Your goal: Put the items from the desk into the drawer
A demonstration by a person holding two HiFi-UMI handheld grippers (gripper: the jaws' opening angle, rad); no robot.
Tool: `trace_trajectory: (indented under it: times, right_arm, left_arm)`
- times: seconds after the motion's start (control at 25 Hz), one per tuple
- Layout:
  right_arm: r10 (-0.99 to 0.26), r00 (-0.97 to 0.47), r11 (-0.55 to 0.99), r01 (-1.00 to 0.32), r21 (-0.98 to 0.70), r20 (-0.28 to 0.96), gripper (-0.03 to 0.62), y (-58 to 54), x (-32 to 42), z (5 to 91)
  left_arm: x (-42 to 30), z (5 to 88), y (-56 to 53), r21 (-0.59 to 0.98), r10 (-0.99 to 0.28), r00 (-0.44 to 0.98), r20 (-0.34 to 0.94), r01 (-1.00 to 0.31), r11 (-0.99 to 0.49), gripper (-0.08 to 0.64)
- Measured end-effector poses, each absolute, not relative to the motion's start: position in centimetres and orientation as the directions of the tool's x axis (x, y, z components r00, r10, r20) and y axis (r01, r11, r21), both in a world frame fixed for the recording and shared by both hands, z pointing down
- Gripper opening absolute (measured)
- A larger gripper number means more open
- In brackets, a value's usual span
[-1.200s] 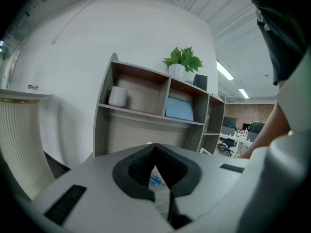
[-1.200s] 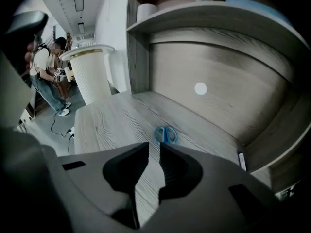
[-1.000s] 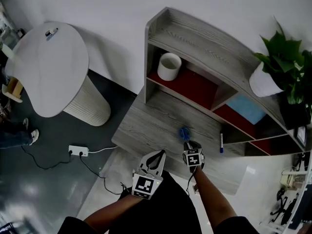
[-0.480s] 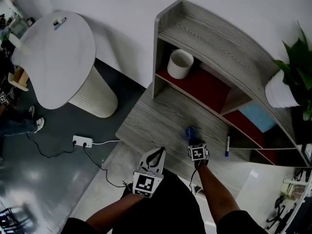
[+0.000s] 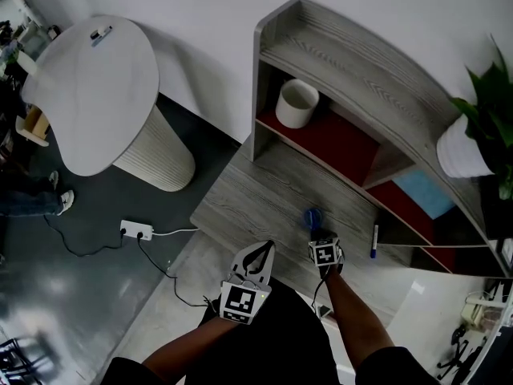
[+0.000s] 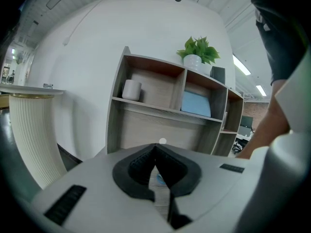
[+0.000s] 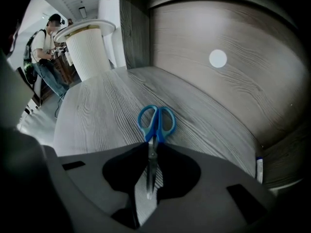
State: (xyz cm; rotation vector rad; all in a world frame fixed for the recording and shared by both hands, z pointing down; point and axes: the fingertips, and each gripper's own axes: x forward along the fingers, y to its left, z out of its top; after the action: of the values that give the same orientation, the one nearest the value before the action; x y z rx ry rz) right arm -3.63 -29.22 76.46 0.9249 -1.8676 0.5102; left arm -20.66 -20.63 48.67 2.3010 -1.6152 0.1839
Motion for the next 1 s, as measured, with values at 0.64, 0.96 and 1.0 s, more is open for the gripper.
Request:
trace_trajectory:
  times: [0.64, 0.96, 1.0]
  right_arm:
    - [-0.461, -0.273, 0.549, -0.835, 0.029, 0.844, 0.074, -25.5, -3.5, 72.9]
    - [-0.484, -0.237, 0.514, -0.856, 0.054, 0.842, 0.074, -22.7, -2.2, 72.6]
    - [-0.487, -0.231, 0.508, -0.859, 0.058, 0.842, 0.074, -22.4, -1.9, 72.6]
  left_arm:
    - [-19.9, 47.8, -18.1, 0.178, -0.868, 0.421, 0.263, -0.905, -0.386, 0.004]
    - [-19.3, 47.5, -16.2, 0.170, -0.845, 0.471, 0.253, -0.882, -0.440, 0.003]
    - [-19.2, 47.5, -16.0, 0.170, -0.842, 0.477, 0.251, -0.878, -0.447, 0.003]
